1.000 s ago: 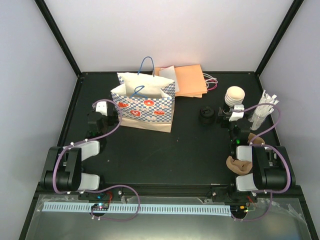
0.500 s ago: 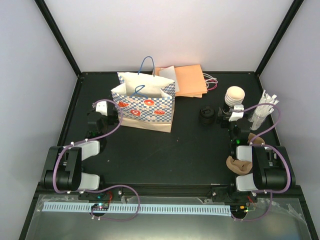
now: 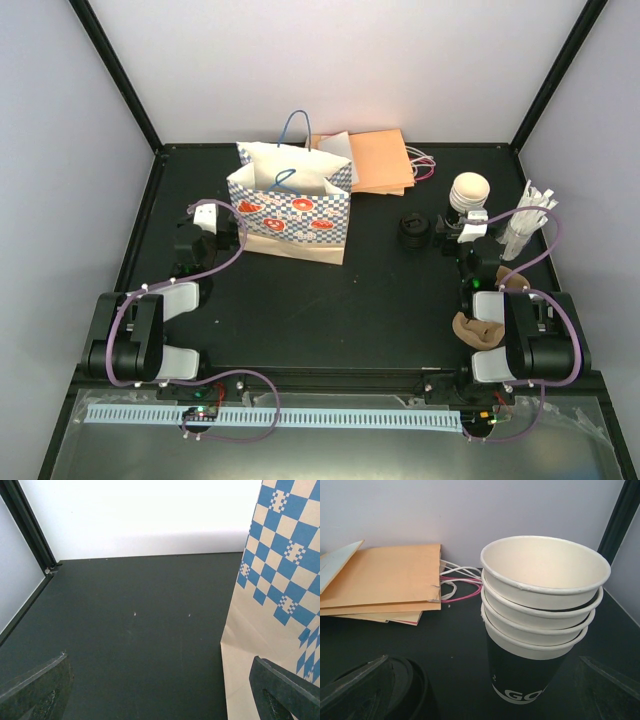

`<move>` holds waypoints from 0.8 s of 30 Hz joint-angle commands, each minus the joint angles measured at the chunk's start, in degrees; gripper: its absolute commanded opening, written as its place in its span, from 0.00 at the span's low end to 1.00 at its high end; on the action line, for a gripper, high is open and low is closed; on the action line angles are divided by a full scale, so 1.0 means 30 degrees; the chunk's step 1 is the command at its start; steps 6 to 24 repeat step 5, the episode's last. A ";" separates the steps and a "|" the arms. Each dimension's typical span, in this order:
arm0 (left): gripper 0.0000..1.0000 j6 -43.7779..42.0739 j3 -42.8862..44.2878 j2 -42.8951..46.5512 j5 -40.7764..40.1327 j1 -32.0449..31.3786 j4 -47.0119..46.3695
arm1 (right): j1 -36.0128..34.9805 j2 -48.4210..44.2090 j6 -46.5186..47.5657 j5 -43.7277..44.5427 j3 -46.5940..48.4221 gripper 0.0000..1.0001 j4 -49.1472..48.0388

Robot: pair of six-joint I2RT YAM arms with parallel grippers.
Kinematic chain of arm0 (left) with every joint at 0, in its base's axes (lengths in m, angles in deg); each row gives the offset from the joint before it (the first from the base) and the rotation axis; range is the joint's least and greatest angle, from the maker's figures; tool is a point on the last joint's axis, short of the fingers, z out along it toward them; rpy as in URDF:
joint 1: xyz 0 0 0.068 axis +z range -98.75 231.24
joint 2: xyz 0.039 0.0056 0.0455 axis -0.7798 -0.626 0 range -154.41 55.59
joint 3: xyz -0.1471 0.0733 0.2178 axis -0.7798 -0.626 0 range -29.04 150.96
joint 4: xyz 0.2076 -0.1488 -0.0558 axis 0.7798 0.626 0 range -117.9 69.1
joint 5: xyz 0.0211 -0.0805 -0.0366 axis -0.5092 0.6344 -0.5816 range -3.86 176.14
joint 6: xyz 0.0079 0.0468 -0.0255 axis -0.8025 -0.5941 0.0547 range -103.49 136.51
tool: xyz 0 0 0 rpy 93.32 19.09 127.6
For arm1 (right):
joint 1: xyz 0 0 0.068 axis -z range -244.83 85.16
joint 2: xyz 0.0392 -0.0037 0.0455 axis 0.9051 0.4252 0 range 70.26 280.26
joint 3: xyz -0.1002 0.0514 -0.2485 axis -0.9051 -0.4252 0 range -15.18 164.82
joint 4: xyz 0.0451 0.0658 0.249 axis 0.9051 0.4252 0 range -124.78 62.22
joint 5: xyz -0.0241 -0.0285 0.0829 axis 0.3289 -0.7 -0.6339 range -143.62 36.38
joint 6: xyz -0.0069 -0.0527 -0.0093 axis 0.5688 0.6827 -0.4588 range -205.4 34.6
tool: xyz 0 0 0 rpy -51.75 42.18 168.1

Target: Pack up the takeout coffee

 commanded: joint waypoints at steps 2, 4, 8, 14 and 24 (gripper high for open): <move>0.99 -0.0351 -0.0046 -0.0039 0.0569 0.0052 -0.0879 | 0.0098 -0.0018 0.0033 -0.0010 0.0315 1.00 -0.0678; 0.99 -0.0351 -0.0046 -0.0033 0.0581 0.0052 -0.0900 | 0.0086 -0.0092 0.0087 0.0003 0.0249 1.00 -0.0699; 0.99 -0.0351 -0.0046 -0.0042 0.0577 0.0078 -0.0897 | 0.0078 -0.0124 0.0078 0.0016 0.0210 1.00 -0.0733; 0.99 -0.0351 -0.0046 -0.0042 0.0577 0.0078 -0.0897 | 0.0078 -0.0124 0.0078 0.0016 0.0210 1.00 -0.0733; 0.99 -0.0351 -0.0046 -0.0042 0.0577 0.0078 -0.0897 | 0.0078 -0.0124 0.0078 0.0016 0.0210 1.00 -0.0733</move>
